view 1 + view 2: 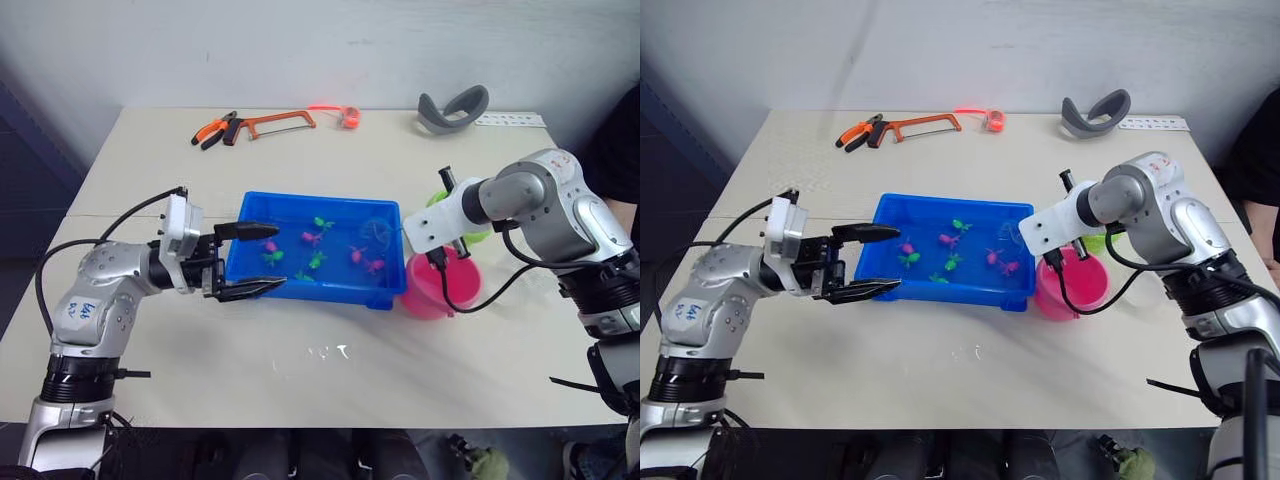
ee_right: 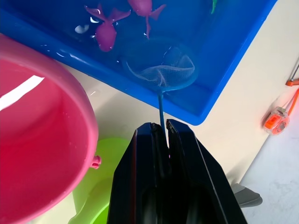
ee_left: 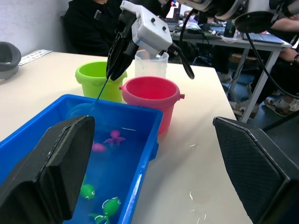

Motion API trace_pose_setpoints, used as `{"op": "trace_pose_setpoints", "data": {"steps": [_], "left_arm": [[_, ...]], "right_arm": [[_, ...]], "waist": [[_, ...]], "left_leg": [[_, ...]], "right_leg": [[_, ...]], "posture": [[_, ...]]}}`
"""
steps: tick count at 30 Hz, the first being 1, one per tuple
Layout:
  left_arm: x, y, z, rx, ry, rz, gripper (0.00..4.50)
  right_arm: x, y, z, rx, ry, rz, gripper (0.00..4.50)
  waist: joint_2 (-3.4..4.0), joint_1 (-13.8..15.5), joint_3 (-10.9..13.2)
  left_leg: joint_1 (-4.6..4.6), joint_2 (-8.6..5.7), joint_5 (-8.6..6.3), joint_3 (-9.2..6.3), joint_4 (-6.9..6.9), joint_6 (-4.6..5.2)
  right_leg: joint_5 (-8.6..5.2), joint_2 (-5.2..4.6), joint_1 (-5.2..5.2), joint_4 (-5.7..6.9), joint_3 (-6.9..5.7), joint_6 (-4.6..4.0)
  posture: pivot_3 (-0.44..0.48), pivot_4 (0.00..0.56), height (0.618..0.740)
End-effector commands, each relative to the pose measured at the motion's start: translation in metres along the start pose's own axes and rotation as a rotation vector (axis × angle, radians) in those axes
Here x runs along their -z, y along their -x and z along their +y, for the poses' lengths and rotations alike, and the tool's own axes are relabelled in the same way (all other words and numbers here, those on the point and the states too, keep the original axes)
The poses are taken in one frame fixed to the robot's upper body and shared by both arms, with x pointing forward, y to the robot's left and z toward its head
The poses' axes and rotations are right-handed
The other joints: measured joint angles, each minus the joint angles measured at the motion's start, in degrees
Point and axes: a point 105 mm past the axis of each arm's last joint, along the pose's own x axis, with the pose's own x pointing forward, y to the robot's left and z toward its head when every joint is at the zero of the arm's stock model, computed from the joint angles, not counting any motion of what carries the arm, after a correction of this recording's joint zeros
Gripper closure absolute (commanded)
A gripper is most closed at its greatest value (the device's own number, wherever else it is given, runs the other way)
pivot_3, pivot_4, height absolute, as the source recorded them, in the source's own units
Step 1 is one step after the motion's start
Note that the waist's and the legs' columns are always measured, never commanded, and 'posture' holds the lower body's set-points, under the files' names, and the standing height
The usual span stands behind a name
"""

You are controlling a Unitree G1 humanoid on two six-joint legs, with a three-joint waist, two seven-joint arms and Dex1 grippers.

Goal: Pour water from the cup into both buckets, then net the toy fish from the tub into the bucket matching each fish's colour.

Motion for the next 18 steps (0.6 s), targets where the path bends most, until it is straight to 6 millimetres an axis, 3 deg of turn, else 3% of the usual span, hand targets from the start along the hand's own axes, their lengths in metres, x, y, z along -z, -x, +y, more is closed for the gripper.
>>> {"op": "trace_pose_setpoints", "data": {"steps": [1, 18], "left_arm": [[-0.002, 0.002, 0.002, 0.009, -0.032, 0.018, 0.09], [0.001, 0.0, 0.001, -0.003, -0.031, 0.012, 0.09]], "right_arm": [[0.0, 0.009, 0.002, -0.039, 0.026, 0.027, 4.5], [-0.024, 0.012, 0.02, -0.18, -0.081, -0.098, 4.5]], "waist": [[0.0, 0.0, 0.0], [0.0, 0.0, 0.0]], "left_leg": [[0.0, 0.0, 0.0, 0.0, 0.0, 0.0], [-0.01, 0.0, 0.0, -0.01, 0.01, 0.0]], "right_leg": [[0.0, 0.0, 0.0, 0.0, -0.01, 0.0], [0.0, 0.01, 0.0, 0.02, 0.0, 0.0]], "posture": [[0.0, 0.15, 0.74], [0.0, 0.15, 0.74]]}}
